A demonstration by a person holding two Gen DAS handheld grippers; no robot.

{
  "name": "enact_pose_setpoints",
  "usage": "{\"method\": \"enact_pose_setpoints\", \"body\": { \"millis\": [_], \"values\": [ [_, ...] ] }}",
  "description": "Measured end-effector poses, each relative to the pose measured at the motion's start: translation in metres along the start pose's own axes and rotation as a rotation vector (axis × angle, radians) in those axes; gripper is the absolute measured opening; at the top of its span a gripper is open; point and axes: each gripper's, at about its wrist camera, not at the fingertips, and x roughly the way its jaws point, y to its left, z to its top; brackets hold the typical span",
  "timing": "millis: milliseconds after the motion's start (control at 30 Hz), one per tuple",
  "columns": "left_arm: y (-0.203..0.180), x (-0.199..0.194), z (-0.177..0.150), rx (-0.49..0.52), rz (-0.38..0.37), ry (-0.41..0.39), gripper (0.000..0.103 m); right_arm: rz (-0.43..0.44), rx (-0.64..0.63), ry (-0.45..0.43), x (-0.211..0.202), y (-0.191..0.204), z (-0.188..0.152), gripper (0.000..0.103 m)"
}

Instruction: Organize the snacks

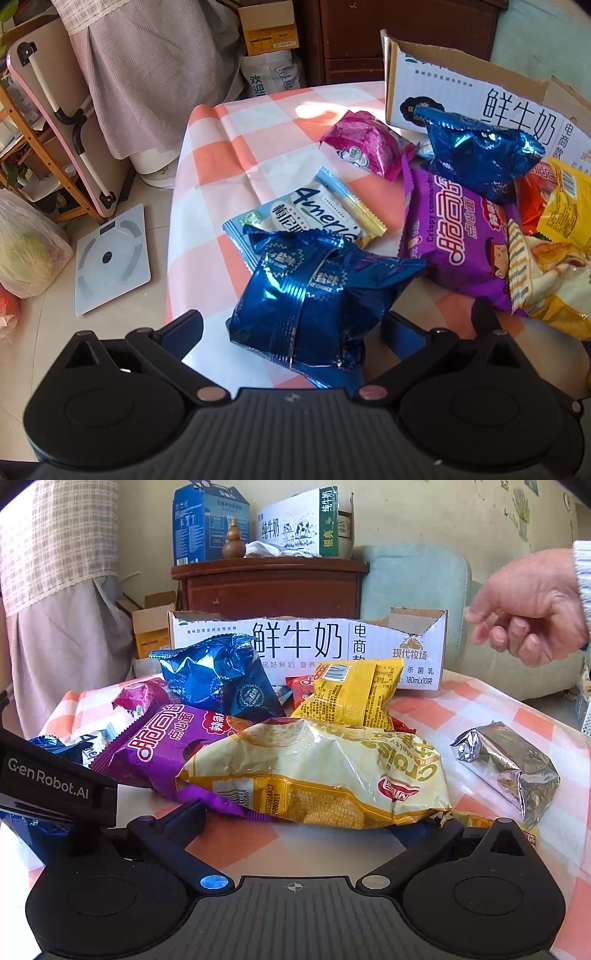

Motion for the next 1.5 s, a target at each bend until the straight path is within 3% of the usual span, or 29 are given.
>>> {"method": "enact_pose_setpoints", "body": {
  "millis": [500,967,1167,1300,1500],
  "values": [
    [0.003,-0.014,-0.003,0.003,0.066,-0.037,0.102,0.000,0.000,0.000,0.000,0.000,0.000,0.103],
    [0.001,-0.041,-0.006,0.029,0.047,-0.060,0.102,-0.001,-0.005,0.011,0.001,0.001,0.001,0.103],
    [0.000,-0.052,-0.008,0.053,0.033,-0.073,0.102,0.110,-0.101,0.196,-0.005,-0.010,0.016,0.103],
    [0.004,-0.061,-0.008,0.050,0.012,-0.078,0.102,0.063,-0.097,0.335,-0.010,-0.014,0.026,0.103],
    [0.014,-0.074,-0.006,0.039,-0.017,-0.081,0.102,0.121,-0.040,0.352,-0.040,-0.027,0.051,0.103]
  ]
}}
